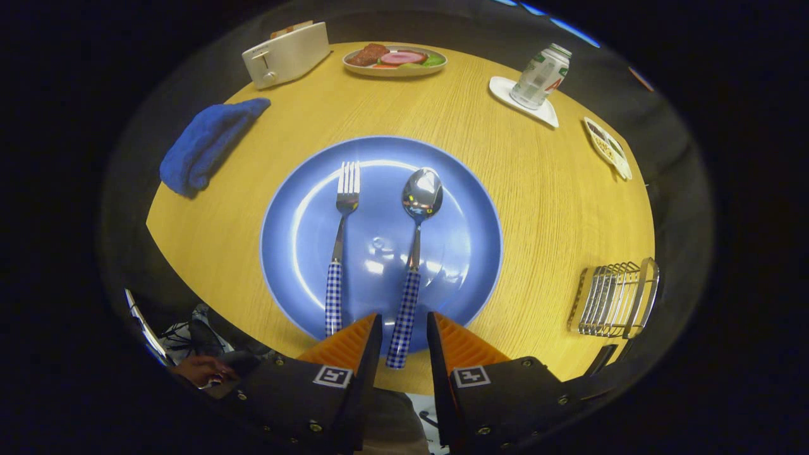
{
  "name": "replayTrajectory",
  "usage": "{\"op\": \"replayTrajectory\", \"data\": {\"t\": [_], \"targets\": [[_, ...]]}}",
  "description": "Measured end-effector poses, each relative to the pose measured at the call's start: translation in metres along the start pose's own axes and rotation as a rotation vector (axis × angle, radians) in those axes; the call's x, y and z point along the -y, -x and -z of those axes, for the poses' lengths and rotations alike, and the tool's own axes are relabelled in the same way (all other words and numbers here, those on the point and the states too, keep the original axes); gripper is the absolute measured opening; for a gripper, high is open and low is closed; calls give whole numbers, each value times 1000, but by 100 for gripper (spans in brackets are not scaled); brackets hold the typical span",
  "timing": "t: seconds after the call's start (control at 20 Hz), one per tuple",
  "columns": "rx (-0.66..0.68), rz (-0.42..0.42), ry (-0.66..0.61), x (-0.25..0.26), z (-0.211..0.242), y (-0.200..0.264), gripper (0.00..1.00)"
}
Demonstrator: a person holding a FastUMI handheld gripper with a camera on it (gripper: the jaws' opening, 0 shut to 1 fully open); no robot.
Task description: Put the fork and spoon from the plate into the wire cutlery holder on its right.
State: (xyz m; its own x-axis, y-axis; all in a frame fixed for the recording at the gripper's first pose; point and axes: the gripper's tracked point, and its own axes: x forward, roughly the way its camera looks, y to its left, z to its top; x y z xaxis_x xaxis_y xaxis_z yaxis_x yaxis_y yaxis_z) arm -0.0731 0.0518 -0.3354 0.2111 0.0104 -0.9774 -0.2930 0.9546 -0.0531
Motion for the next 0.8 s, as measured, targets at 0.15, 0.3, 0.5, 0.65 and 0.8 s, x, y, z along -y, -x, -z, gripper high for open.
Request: {"op": "replayTrajectory", "data": {"t": [0.15, 0.3, 0.5, 0.65, 0.8], "targets": [[-47, -28, -10, -4, -2, -4, 12], [-86, -69, 15, -3, -4, 0, 12], [-132, -79, 103, 7, 5, 11, 4], [-157, -80, 196, 21, 6, 32, 4], [-186, -112, 229, 39, 10, 56, 4]]}}
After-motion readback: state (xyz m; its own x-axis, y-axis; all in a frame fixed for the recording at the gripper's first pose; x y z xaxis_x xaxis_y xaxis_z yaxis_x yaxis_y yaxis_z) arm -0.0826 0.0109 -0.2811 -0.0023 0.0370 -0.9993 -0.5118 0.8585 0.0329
